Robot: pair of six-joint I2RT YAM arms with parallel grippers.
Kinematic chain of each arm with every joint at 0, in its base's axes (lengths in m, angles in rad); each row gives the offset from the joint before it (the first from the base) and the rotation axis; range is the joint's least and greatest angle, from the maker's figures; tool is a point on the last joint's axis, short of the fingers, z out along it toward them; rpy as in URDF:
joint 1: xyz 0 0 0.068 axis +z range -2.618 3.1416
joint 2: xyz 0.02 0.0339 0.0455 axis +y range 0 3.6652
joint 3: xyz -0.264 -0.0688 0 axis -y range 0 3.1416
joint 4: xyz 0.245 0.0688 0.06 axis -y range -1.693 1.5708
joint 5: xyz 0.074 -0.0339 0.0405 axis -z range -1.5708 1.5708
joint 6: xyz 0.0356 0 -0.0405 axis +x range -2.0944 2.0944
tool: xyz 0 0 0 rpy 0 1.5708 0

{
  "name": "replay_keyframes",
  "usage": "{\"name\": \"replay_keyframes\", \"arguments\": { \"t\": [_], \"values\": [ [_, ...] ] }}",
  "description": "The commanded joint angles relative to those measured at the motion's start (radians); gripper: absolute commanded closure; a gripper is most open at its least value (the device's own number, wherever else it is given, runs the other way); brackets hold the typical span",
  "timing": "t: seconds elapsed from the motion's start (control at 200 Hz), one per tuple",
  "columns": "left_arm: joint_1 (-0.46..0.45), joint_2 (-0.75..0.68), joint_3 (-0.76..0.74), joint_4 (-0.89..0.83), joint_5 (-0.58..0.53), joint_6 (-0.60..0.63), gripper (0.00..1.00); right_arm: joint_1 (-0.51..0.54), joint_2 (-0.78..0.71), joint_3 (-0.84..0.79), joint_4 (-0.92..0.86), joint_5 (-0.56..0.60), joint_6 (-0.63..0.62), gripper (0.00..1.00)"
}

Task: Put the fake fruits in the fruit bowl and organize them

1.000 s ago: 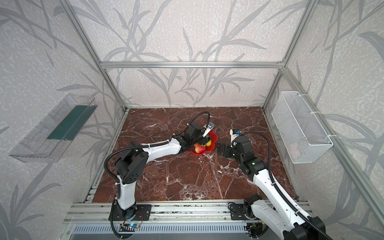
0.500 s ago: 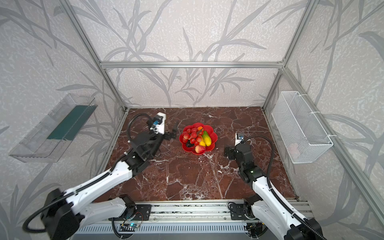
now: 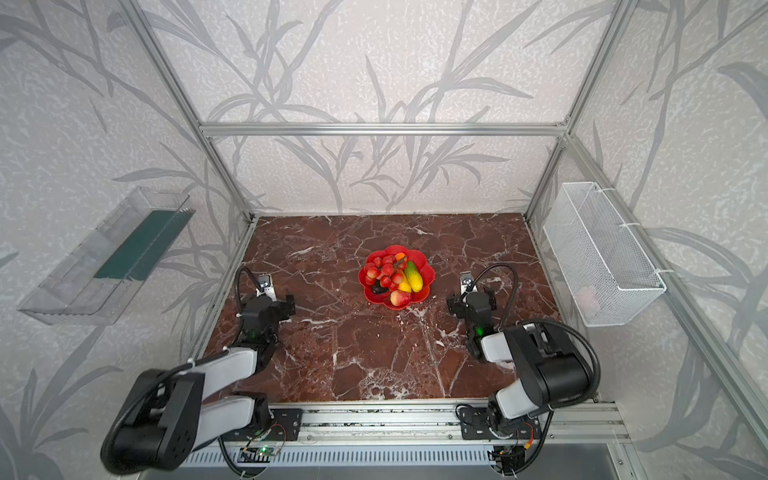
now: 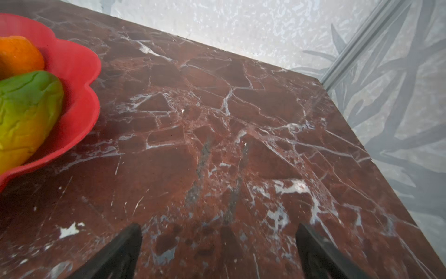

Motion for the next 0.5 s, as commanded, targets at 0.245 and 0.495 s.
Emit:
{"name": "replay_keyframes", "arguments": {
  "t": [0.245, 0.495],
  "values": [
    [0.070, 0.278, 0.069, 0.365, -0.033, -0.117, 0.01, -0.041, 0.009, 0.073, 0.032, -0.087, 0.008, 0.01],
    [0.069, 0.274, 0.086, 0.329, -0.026, -0.111, 0.01, -0.044, 0.006, 0.083, 0.009, -0.091, 0.013, 0.01]
  ]
}}
